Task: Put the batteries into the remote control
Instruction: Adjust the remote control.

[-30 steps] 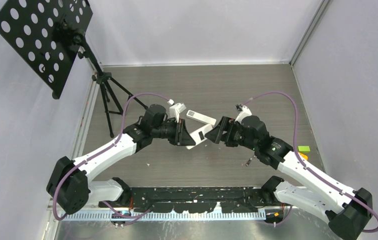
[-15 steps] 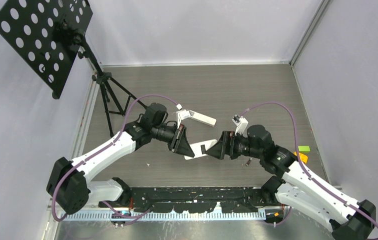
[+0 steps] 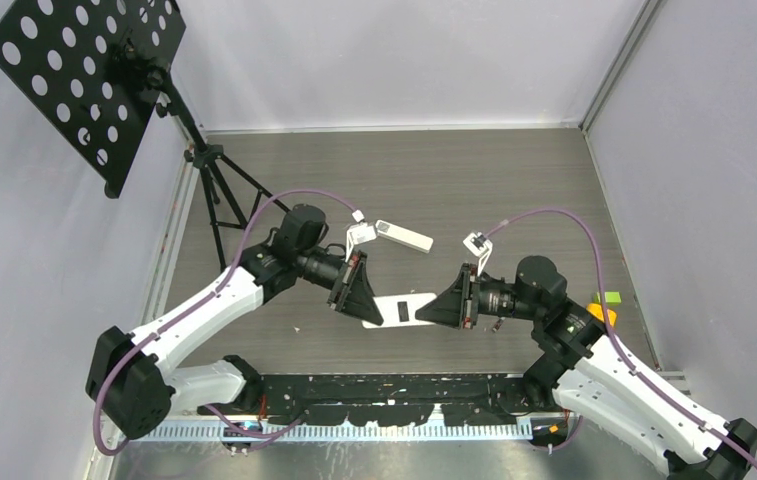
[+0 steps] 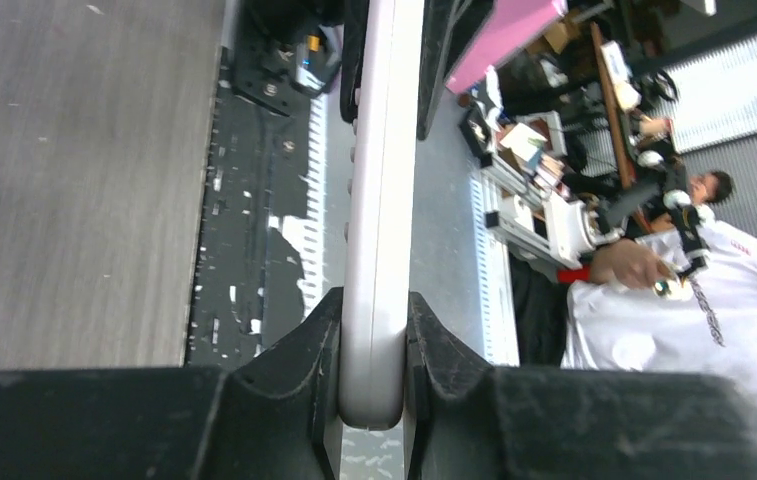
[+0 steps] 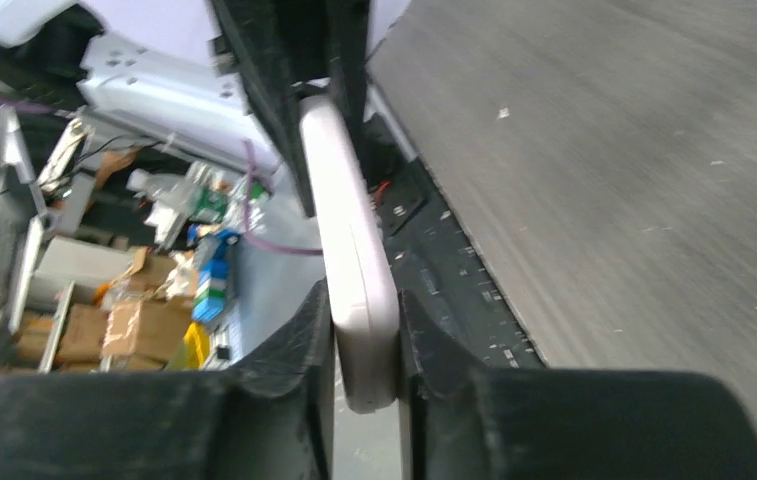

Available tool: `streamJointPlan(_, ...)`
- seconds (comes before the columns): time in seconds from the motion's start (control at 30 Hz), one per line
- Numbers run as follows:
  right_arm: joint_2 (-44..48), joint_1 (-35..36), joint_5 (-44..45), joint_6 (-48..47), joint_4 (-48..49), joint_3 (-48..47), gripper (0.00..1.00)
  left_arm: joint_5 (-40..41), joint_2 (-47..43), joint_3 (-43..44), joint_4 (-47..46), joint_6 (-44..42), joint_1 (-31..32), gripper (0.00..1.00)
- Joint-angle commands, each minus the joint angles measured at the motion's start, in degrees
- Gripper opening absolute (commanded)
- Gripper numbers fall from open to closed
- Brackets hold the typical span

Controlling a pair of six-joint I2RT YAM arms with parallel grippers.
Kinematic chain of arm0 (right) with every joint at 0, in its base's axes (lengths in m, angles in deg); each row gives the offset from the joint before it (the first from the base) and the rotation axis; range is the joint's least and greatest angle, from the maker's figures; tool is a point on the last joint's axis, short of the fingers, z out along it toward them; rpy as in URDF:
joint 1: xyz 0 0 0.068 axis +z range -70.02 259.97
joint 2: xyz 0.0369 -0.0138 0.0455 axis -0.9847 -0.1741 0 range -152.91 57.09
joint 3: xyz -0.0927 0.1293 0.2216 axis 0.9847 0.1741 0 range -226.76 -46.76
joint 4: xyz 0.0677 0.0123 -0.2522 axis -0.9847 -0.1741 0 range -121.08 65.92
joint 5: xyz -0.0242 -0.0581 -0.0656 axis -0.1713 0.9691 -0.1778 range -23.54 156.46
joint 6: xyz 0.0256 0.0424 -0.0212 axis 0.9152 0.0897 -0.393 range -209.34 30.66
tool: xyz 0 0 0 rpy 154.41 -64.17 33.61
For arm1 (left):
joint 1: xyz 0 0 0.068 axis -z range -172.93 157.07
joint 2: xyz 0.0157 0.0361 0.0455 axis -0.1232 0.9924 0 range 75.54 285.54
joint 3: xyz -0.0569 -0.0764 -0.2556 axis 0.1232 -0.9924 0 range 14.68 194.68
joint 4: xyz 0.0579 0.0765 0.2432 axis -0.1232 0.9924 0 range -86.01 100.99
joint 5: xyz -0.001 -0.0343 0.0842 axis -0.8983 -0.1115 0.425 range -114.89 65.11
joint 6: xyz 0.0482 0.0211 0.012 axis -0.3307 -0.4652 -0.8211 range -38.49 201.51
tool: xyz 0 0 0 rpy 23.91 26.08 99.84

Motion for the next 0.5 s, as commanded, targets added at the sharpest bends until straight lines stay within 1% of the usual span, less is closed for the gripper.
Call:
streamJointPlan(0.0, -0.22, -0.11, 0.13, 2.26, 5.00, -1.41, 0.08, -2.01, -0.96, 3.08, -1.84, -0.98, 0.17, 0.08)
streamJointPlan(0.03, 0.03, -0.11, 1.02, 3.39, 7.29, -1.03, 0.04, -0.92, -1.06, 3.29, -1.50, -0.95, 0.17, 0.31)
streamJointPlan(0.07, 0.34, -0.11, 2.53, 4.57, 8.88, -0.74, 0.01, 1.06, -1.35, 3.36, -1.57, -0.37, 0.19, 0.50)
streamJointPlan(0.13, 1.00, -0.10, 6.57, 6.64, 11.55, -0.09, 0.00, 5.39, -2.17, 2.98, -4.91, 2.67, 0.19, 0.70)
streamJointPlan(0.17, 1.14, -0.11, 8.42, 7.69, 13.15, 0.29, 0.00, 7.75, -2.66, 2.25, -8.41, 5.56, 0.17, 0.77)
streamJointPlan(0.23, 0.69, -0.11, 12.07, 9.23, 15.62, 0.44, 0.00, 15.18, -3.74, 0.80, -14.40, 11.95, 0.17, 0.87)
streamJointPlan(0.3, -0.37, -0.11, 15.42, 10.79, 17.24, -0.11, 0.00, 23.47, -4.95, -1.04, -20.35, 18.29, 0.19, 0.92)
streamJointPlan(0.4, -2.46, -0.11, 20.20, 13.83, 21.42, -0.49, 0.00, 32.06, -7.26, -6.08, -32.16, 27.60, 0.17, 0.94)
streamJointPlan(0.47, -4.01, -0.11, 23.93, 16.05, 23.13, -0.34, 0.00, 37.50, -8.75, -9.52, -37.87, 31.22, 0.17, 0.96)
